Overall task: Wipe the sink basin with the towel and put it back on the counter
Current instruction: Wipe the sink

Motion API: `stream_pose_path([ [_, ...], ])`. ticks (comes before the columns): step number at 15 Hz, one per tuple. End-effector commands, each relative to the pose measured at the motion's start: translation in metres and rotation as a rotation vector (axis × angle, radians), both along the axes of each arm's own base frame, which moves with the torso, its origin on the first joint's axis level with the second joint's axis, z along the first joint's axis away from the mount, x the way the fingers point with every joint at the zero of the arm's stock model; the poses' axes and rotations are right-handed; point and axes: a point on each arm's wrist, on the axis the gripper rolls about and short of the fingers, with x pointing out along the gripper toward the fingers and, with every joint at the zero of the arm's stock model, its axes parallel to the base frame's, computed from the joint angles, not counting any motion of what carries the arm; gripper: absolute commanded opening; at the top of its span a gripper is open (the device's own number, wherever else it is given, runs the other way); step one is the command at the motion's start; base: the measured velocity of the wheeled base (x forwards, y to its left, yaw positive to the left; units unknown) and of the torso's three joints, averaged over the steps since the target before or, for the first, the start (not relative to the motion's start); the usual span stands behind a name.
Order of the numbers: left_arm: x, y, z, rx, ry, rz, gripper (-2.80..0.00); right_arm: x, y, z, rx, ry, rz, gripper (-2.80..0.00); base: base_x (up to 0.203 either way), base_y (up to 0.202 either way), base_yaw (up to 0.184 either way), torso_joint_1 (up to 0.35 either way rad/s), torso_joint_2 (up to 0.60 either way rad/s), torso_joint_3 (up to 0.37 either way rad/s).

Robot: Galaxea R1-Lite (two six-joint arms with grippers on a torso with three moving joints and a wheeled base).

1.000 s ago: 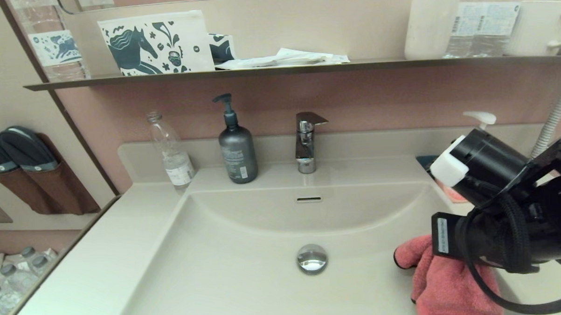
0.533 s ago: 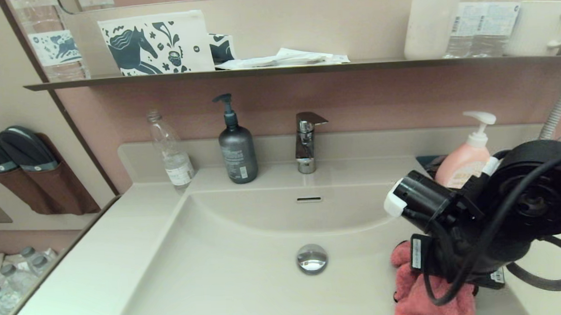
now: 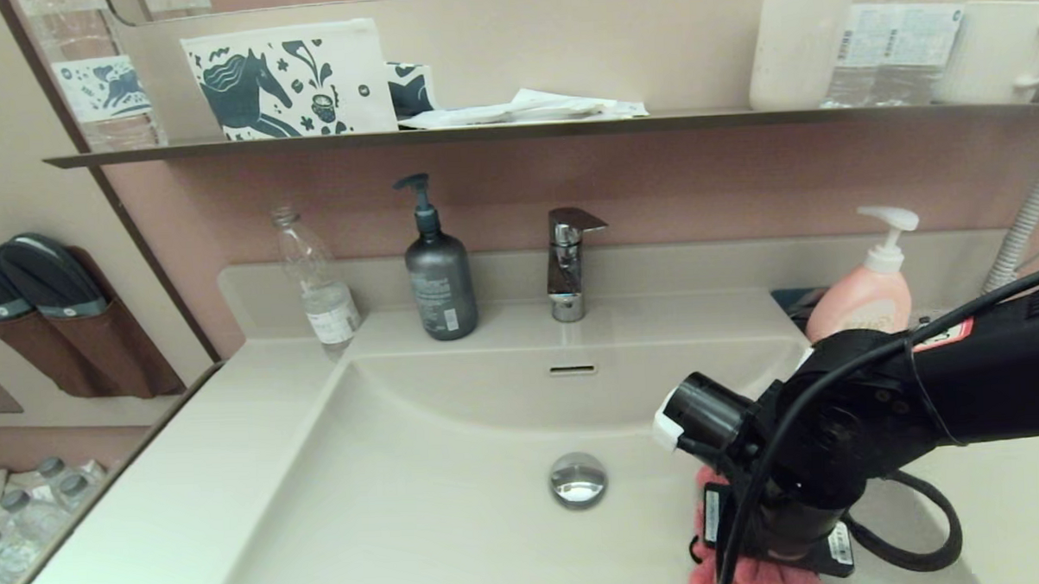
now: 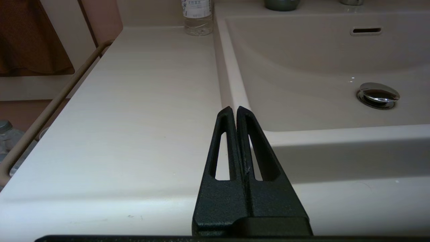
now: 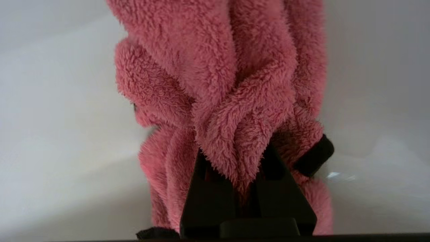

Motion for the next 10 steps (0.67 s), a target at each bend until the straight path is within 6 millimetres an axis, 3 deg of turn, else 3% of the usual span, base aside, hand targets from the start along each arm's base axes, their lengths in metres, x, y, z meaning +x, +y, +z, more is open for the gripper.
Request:
stream_pose_path([
  [1, 0.0, 0.0, 0.0, 0.0, 0.0, 0.001, -2.8, -0.005, 0.009, -0.007, 0.03, 0.057, 0.03, -2.8, 0.0, 0.0, 0.0, 0.0, 0.0, 0.0],
  [6, 0.0, 0.0, 0.0, 0.0, 0.0, -0.001, -2.8, -0.006, 0.029, -0.009, 0.175, 0.064, 0.104, -2.8, 0.0, 0.0, 0.0, 0.0, 0.0, 0.0],
  [10, 0.0, 0.0, 0.0, 0.0, 0.0, 0.001, -2.8, -0.002, 0.052, -0.033, 0.164, 0.086, 0.178, -2.8, 0.0, 0.0, 0.0, 0.0, 0.0, 0.0],
])
